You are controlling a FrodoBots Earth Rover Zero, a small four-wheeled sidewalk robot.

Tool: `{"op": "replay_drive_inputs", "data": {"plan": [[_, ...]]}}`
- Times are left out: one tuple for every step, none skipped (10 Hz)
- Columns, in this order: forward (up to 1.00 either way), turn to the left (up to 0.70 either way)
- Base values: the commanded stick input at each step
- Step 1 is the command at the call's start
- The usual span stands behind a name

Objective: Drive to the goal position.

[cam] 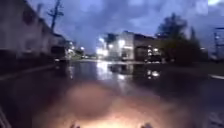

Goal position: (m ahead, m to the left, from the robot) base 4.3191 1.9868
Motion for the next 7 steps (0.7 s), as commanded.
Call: {"op": "replay_drive_inputs", "data": {"plan": [[0.50, 0.00], [0.50, 0.00], [0.50, 0.00], [0.50, 0.00], [0.50, 0.00], [0.50, 0.00], [0.50, 0.00]]}}
